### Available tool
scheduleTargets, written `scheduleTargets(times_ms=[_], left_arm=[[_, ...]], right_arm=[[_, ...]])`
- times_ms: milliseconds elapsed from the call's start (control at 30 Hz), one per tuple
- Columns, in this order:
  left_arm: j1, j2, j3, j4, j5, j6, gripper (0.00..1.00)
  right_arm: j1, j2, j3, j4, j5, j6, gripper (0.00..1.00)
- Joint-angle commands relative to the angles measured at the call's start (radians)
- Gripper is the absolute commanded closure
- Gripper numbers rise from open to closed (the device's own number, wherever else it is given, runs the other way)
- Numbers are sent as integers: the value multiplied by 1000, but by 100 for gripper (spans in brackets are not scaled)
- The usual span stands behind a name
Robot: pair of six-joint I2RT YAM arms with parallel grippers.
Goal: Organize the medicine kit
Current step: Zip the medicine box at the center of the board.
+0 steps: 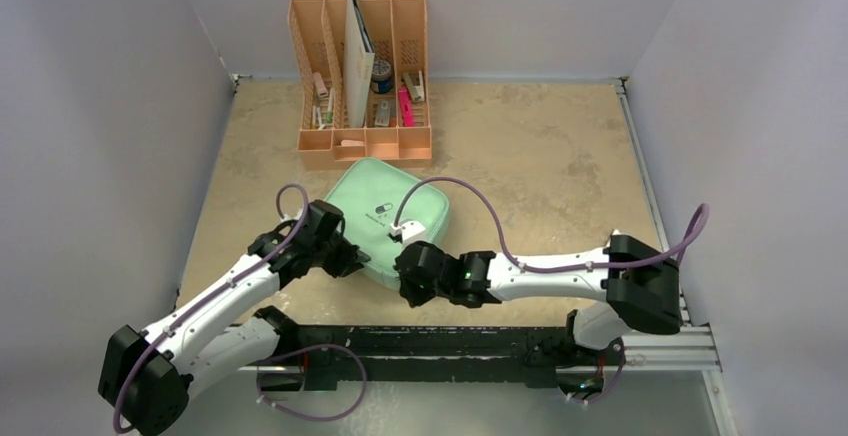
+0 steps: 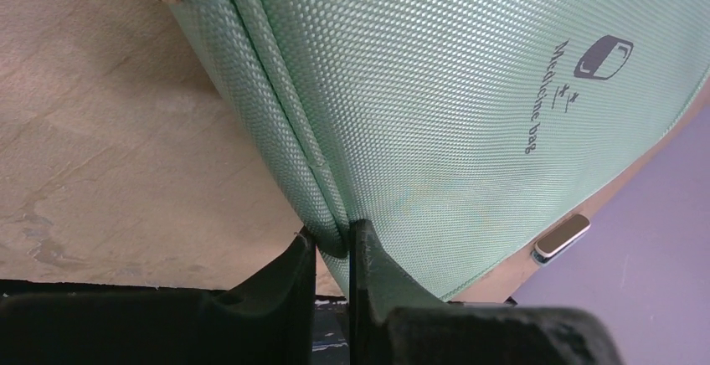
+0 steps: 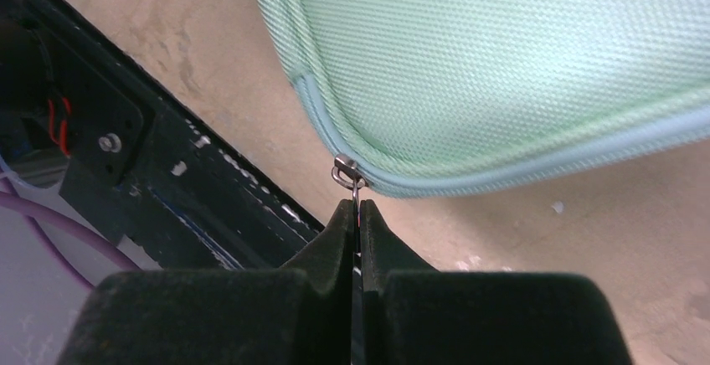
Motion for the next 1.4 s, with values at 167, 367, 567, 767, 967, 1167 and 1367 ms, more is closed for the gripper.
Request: scheduleTargets(times_ms=[167, 367, 567, 767, 967, 1167, 1367], left_arm=[[4, 40, -33, -88, -66, -13, 100], [4, 28, -23, -117, -83, 10, 100], [4, 26, -16, -147, -105, 21, 100], [4, 20, -7, -172, -107, 27, 100], [4, -4, -2, -182, -115, 52, 100], [4, 8, 29, -184, -90, 119, 100], [4, -12, 53, -180, -58, 192, 100]], right_arm=[[-35, -149, -119, -133, 115, -82, 100], [-121, -161, -130, -51, 42, -176, 100], [-199, -160, -104, -30, -13, -257, 100], [-300, -165, -115, -15, -39, -305, 100], [-391, -171, -112, -16, -13, -313, 100], [-425, -140, -52, -83, 66, -327, 100], [-437, -155, -24, -200, 149, -303, 100]])
